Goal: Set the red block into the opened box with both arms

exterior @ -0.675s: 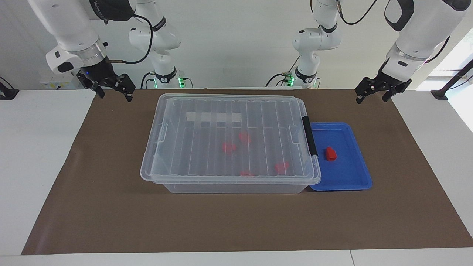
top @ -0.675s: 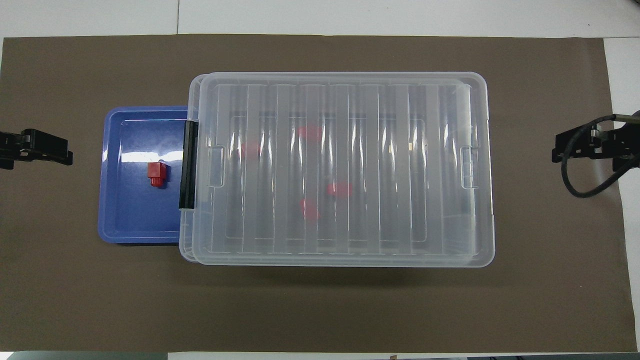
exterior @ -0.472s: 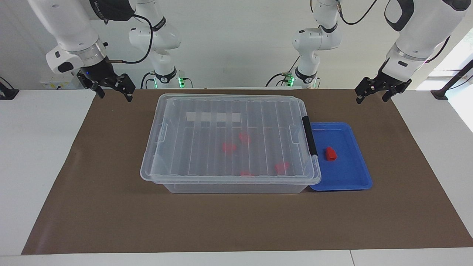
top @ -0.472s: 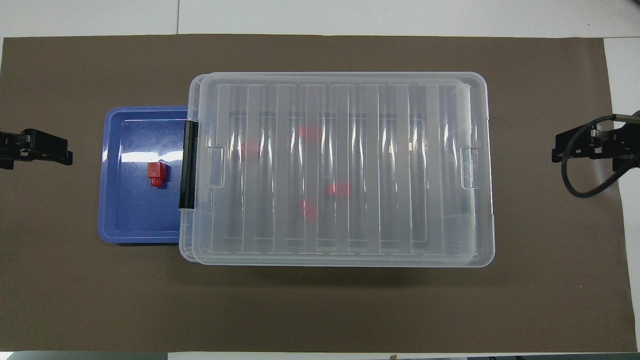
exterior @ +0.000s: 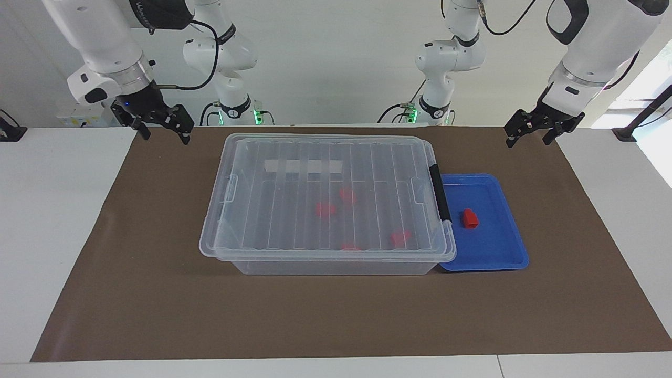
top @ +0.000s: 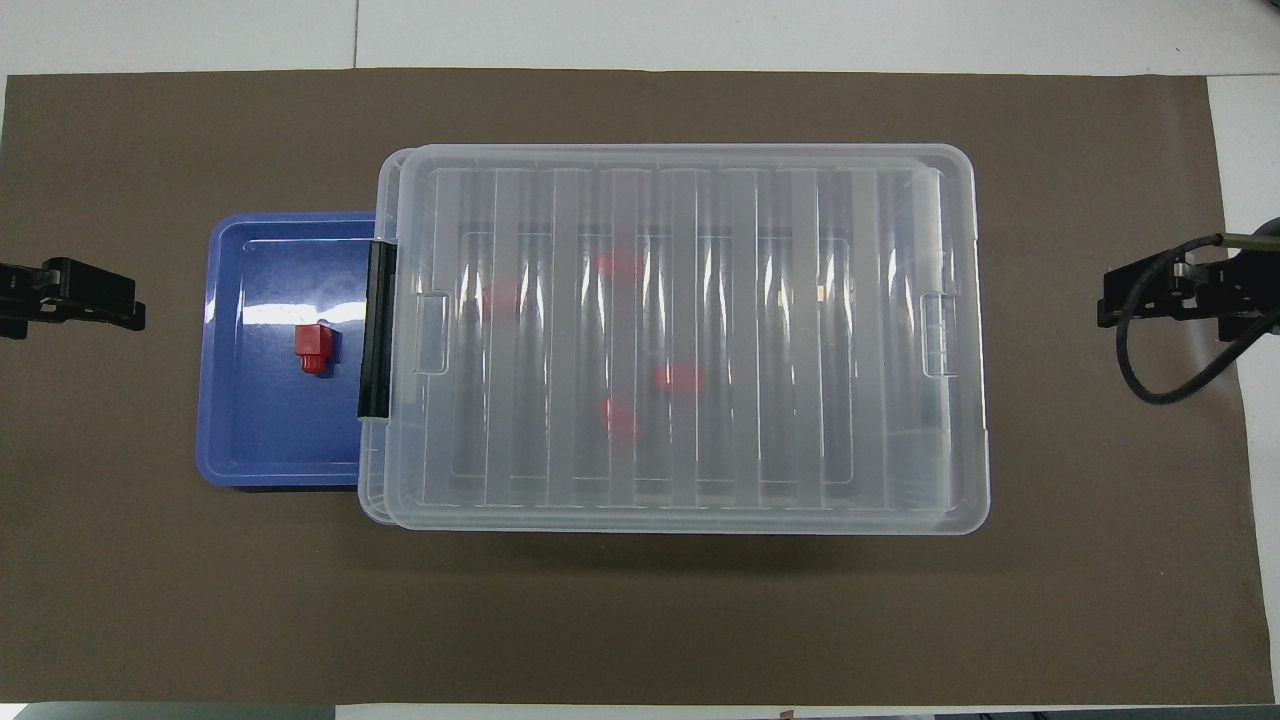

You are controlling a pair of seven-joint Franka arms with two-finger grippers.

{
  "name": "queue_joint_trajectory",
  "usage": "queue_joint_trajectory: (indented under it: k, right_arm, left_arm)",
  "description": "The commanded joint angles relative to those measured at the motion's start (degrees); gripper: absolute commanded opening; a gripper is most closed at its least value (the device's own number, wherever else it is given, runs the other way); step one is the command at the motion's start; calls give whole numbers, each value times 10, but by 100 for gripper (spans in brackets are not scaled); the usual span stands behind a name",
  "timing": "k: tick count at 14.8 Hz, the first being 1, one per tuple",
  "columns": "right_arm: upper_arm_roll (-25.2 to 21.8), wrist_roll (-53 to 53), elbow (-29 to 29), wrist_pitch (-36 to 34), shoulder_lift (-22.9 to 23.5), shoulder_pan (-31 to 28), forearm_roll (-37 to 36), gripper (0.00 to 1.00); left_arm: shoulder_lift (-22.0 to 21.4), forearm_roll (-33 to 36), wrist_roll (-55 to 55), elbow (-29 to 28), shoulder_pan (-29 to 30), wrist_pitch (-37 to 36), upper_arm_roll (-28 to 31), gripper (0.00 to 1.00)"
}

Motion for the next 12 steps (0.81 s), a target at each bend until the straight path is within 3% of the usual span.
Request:
queue_joint_trajectory:
  k: [1,12]
  right_arm:
    - [19,-23,4,13,1,-4,-2,100]
    - [83,79,-32,75,33,-4,-5,100]
  left_arm:
    - [-4,-4,9,-2,8,-6,-4,100]
    - [-4,-4,9,-2,8,-6,-4,100]
